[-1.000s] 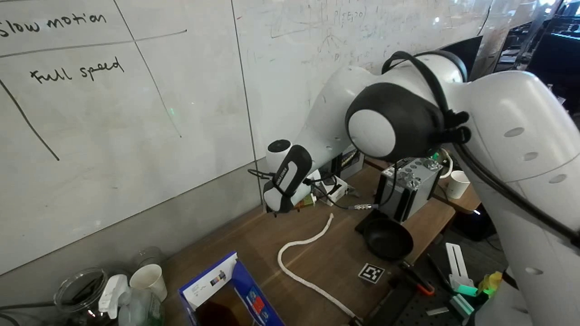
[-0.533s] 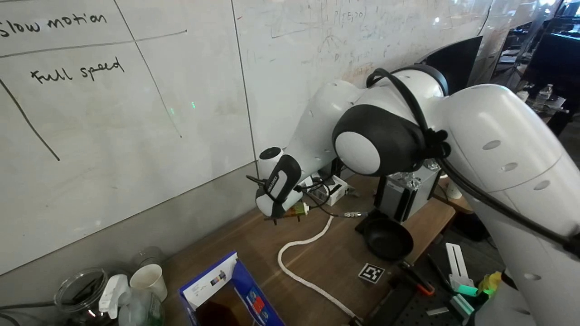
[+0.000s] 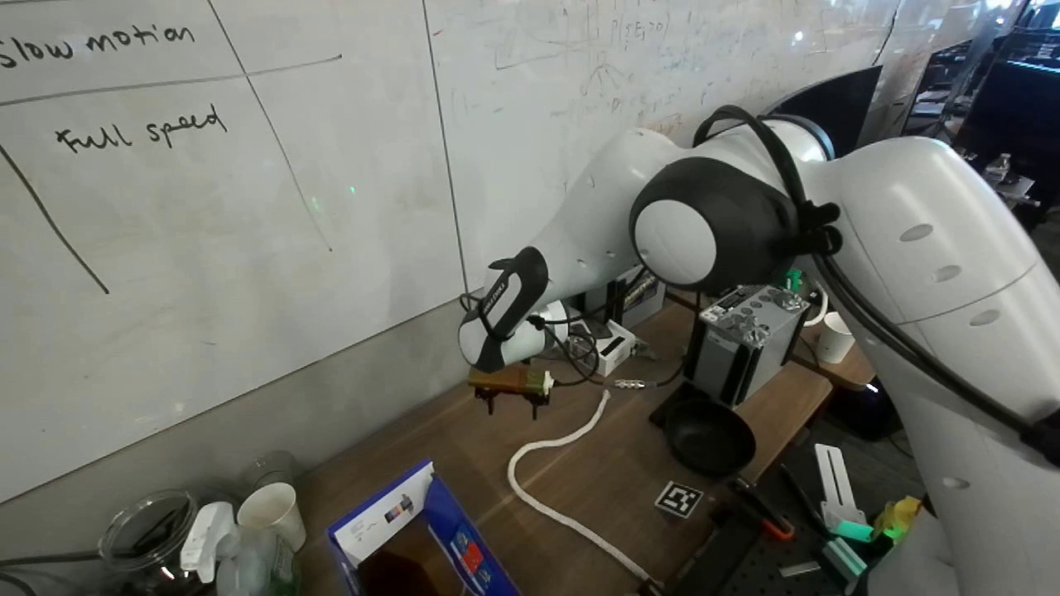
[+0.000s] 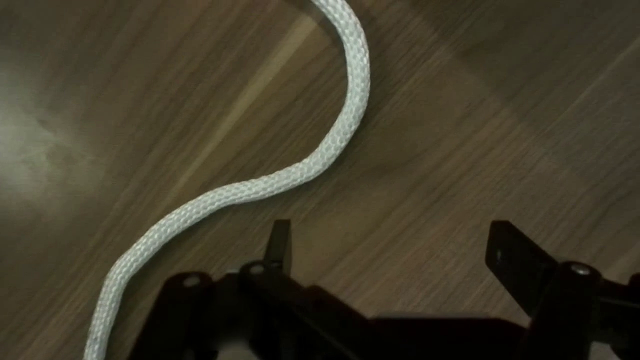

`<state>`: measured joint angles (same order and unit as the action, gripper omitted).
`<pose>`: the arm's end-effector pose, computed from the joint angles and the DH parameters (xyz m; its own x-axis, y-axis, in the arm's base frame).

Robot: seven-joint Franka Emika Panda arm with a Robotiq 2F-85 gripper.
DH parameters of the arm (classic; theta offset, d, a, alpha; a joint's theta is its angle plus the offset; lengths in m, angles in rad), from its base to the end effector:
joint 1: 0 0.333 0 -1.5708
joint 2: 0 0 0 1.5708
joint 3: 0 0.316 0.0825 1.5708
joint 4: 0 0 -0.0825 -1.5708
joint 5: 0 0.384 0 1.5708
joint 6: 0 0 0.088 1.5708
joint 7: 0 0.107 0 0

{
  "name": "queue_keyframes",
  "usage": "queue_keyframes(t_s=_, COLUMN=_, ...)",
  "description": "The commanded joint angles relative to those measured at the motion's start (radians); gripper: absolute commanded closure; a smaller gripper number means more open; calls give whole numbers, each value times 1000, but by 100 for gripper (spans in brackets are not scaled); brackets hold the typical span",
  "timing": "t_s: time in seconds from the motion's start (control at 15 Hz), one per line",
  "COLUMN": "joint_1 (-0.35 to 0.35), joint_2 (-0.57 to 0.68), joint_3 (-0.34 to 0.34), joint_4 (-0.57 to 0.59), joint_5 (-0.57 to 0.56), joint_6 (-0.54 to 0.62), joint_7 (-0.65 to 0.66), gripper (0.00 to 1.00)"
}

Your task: Put the ropes into the box.

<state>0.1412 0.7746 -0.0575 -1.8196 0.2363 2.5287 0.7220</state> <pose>0.6290 0.0515 0.1043 0.6783 -0.7270 -0.1063 -0.7323 -0.6808 -0.0168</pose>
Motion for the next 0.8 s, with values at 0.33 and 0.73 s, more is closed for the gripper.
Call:
queue_keyframes(t_s=0.33, joint_1=-69, joint_2=-58, joint_3=82, joint_4=-168, joint_5=127, joint_6=119, joint_7=-61, gripper=0)
queue_keyframes(t_s=0.73, joint_1=-87, joint_2=-35, joint_3=133, joint_4=-230, joint_5=159, joint_6=166, joint_7=-153, gripper=0)
